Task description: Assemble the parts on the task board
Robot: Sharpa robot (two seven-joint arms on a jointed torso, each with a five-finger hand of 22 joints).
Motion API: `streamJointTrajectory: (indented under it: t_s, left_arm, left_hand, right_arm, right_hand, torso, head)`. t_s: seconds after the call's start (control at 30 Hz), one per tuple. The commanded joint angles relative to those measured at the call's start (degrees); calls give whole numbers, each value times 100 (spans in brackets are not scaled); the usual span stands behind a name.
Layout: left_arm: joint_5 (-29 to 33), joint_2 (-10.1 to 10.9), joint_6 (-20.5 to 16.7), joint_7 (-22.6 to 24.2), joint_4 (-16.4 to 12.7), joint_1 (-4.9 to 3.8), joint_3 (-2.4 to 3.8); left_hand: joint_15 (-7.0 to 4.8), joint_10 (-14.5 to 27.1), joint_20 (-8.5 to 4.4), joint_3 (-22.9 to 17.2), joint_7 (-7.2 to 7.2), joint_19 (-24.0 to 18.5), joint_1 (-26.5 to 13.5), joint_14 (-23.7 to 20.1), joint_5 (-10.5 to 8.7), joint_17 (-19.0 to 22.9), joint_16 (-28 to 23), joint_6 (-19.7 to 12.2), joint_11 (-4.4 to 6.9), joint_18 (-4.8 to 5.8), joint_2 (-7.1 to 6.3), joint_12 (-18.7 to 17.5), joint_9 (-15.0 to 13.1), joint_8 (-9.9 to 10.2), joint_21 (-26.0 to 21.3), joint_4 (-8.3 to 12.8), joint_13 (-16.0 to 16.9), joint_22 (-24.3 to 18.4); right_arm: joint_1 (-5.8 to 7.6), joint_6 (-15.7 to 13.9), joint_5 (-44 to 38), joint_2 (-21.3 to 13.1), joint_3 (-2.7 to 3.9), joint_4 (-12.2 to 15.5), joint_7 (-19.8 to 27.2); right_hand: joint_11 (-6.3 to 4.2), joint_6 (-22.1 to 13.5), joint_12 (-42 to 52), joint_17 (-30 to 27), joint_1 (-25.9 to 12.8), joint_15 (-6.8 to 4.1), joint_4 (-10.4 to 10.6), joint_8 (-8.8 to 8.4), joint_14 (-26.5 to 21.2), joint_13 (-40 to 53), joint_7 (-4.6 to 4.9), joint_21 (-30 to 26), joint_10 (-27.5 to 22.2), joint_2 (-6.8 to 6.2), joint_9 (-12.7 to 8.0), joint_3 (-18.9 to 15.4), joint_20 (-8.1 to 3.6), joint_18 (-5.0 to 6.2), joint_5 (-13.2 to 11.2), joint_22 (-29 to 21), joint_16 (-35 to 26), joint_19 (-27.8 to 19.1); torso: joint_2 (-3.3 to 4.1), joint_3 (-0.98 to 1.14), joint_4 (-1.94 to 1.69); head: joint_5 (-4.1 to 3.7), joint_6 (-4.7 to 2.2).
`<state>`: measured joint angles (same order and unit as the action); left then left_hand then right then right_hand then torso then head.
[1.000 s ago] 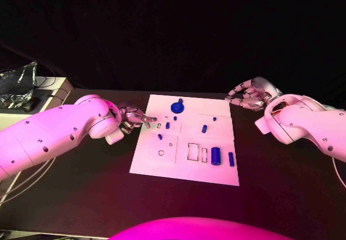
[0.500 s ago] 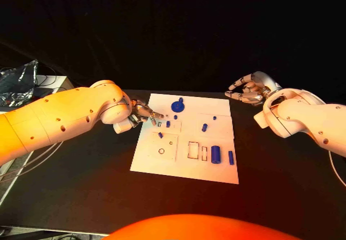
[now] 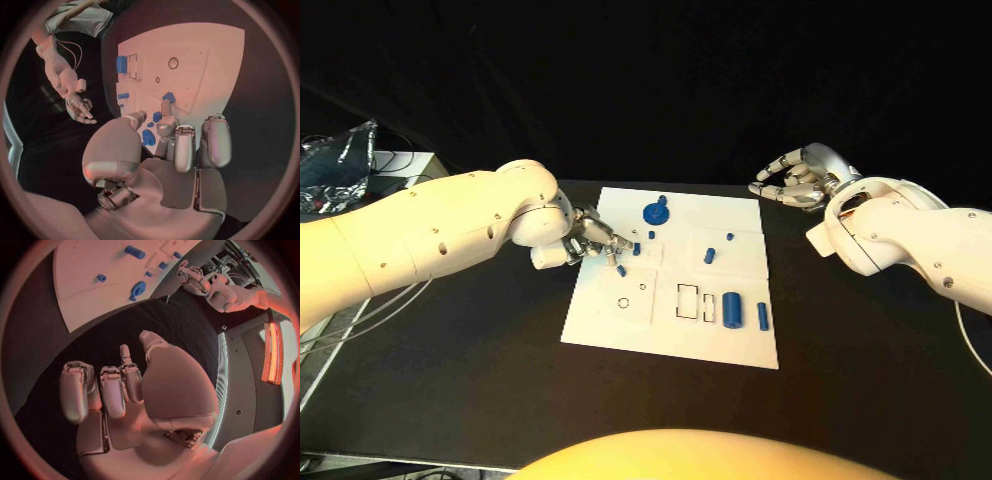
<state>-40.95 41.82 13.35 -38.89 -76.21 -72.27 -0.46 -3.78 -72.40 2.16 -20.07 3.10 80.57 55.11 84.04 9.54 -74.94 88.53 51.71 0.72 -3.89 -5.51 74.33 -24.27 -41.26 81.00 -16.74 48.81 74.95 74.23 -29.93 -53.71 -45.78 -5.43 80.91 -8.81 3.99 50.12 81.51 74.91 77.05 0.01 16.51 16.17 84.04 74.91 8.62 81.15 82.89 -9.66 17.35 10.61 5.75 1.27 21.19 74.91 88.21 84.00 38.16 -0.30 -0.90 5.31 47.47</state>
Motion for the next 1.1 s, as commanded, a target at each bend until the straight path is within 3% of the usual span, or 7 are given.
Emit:
streamJointTrajectory:
  t_s: [0.03,0.2,0.53,0.8,1.1]
  left_arm:
    - [329,-29,397,-94,19,-14,-31]
    - [424,-22,463,-101,46,-18,-81]
    - [468,-61,528,-108,107,-17,-127]
    - [461,-133,448,-108,168,-13,-174]
    - [392,-174,479,-109,225,-12,-186]
  left_hand:
    - [8,-14,26,-99,57,21,48,477,43,-1060,28,0,-32,42,63,-14,-21,46,40,-1,20,139]
    - [13,-14,34,-370,62,18,145,478,50,-1067,27,9,-36,42,60,-24,-82,116,46,3,83,149]
    - [14,-9,39,-833,62,21,111,481,50,-1080,25,63,-37,45,-97,-68,-194,203,57,6,136,170]
    - [16,-9,40,-964,65,15,-12,477,25,-1069,19,89,-39,43,-177,-89,-248,226,55,-5,153,167]
    - [14,-24,40,-1002,58,16,-126,480,6,-1080,21,119,-35,44,-217,-89,-288,225,56,-6,188,171]
  right_arm:
    - [2,43,-29,11,1,-5,36]
    - [2,45,-27,16,1,-13,35]
    - [2,46,-27,14,1,-7,38]
    - [2,46,-27,7,1,6,39]
    - [2,49,-27,-1,1,24,40]
  right_hand:
    - [-12,-35,28,872,-33,-43,-7,23,450,720,12,-8,30,-35,7,26,-35,76,24,958,-28,270]
    - [-12,-35,28,872,-33,-43,-7,23,450,720,12,-8,30,-35,7,26,-35,76,24,958,-28,270]
    - [-12,-35,28,872,-33,-43,-7,23,450,720,12,-8,30,-35,7,26,-35,76,24,958,-28,270]
    - [-12,-35,28,872,-33,-43,-7,23,450,720,12,-8,30,-35,7,26,-35,76,24,958,-28,270]
    - [-14,-37,28,870,-36,-44,-6,34,450,719,11,0,31,-46,12,37,-37,74,36,964,-29,273]
  torso:
    - [3,-3,-2]
    - [4,-8,1]
    - [13,-12,6]
    - [23,-13,8]
    - [17,-6,3]
  head:
    - [5,8]
    - [6,12]
    - [3,9]
    - [-13,27]
    - [-23,57]
